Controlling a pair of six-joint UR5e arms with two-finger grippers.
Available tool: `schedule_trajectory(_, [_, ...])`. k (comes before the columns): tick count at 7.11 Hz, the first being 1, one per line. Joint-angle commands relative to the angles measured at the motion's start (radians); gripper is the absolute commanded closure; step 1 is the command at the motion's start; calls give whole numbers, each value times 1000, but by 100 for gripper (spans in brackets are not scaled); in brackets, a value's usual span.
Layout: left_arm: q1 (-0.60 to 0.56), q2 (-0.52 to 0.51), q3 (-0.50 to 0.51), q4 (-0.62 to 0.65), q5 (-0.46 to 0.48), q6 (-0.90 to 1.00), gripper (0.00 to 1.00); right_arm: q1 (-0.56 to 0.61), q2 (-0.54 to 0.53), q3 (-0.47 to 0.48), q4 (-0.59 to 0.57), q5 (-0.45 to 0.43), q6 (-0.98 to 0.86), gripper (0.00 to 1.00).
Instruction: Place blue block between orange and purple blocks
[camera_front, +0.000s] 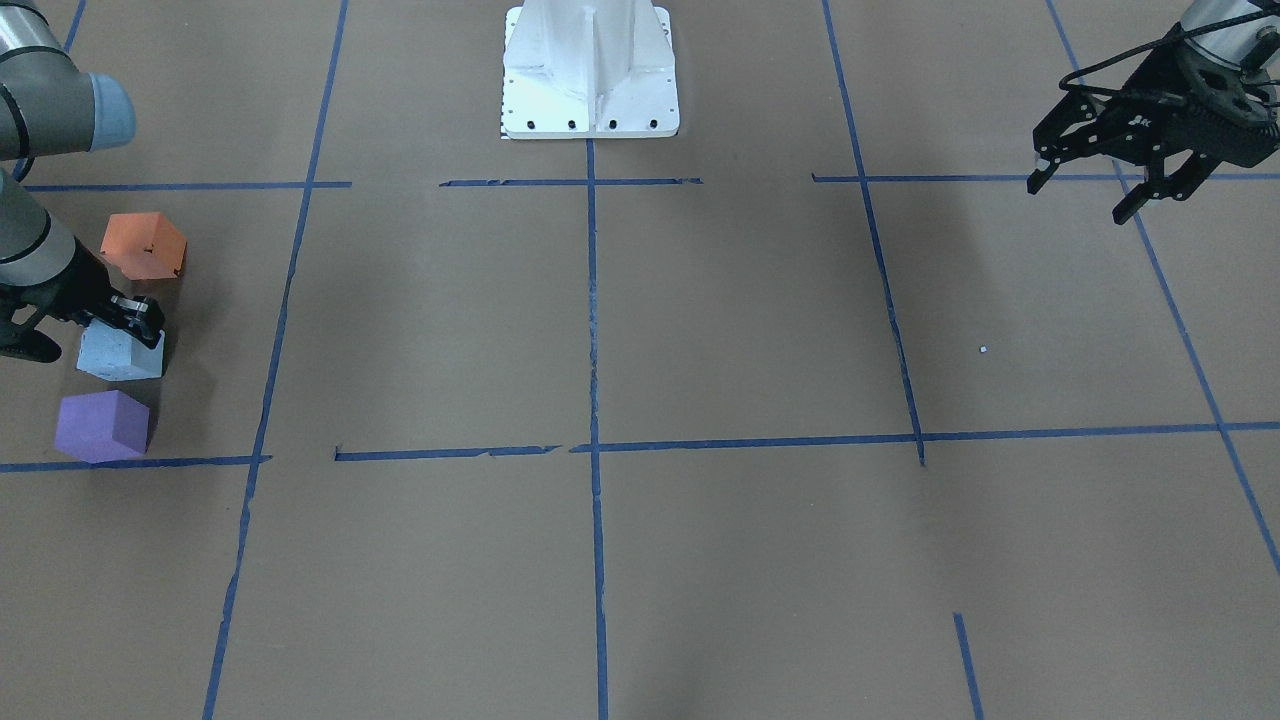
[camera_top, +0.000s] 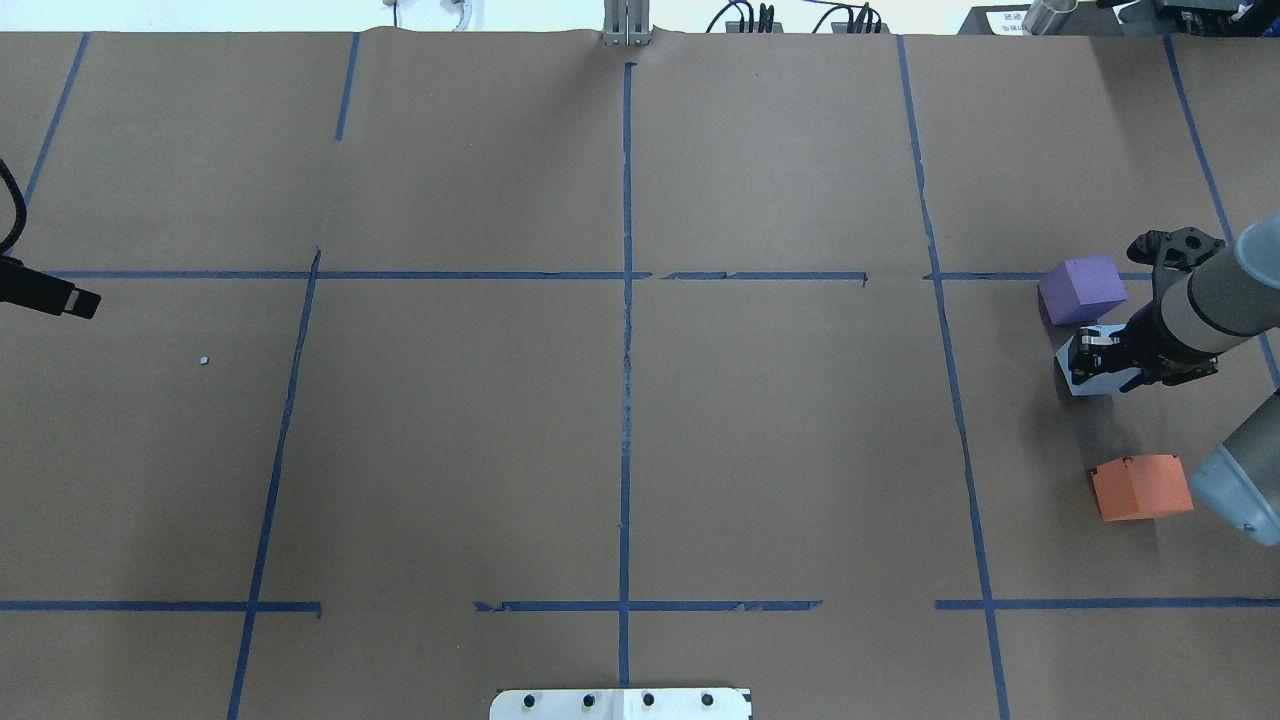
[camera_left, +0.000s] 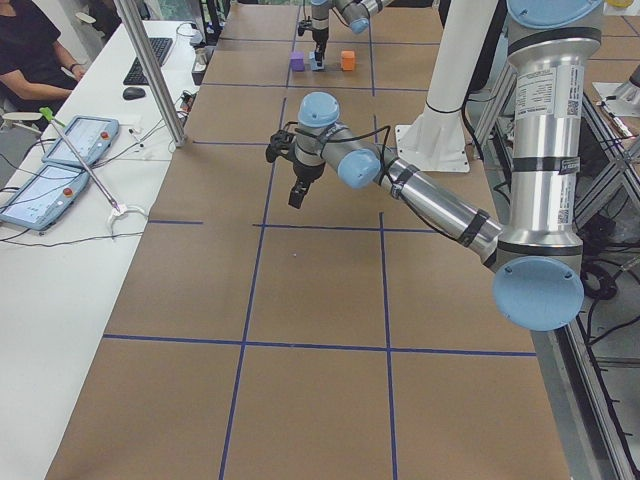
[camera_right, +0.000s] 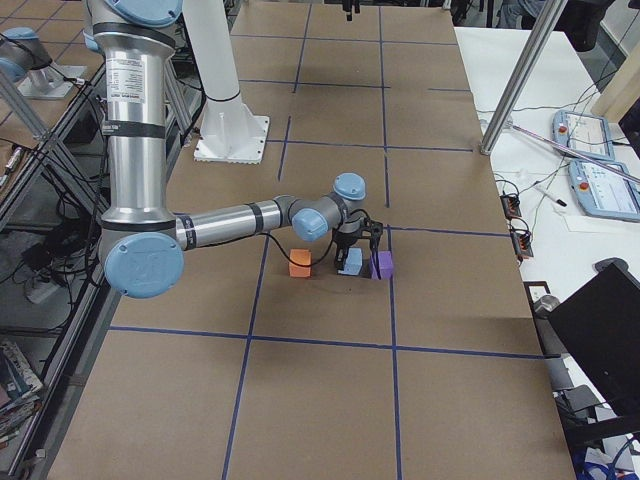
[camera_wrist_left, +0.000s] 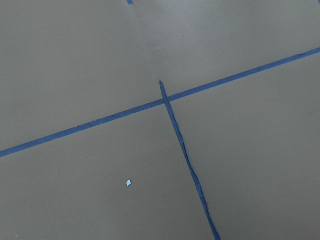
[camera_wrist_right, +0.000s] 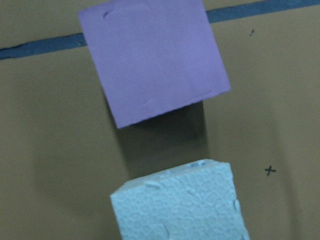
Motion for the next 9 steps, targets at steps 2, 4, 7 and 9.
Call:
schedule_trajectory(2, [0,0,1,0,0,0,0,-9,-1,1,1,0,0,48])
schedule_trajectory(4, [0,0,1,0,0,0,0,-9,-4,2,1,-12,0,0])
schedule_trajectory(7, [0,0,1,0,2,-2,0,-7,-9,8,1,-12,2,0])
schedule_trajectory(9, [0,2,1,0,5,0,0,-1,-74,120,17,-11,-1,0])
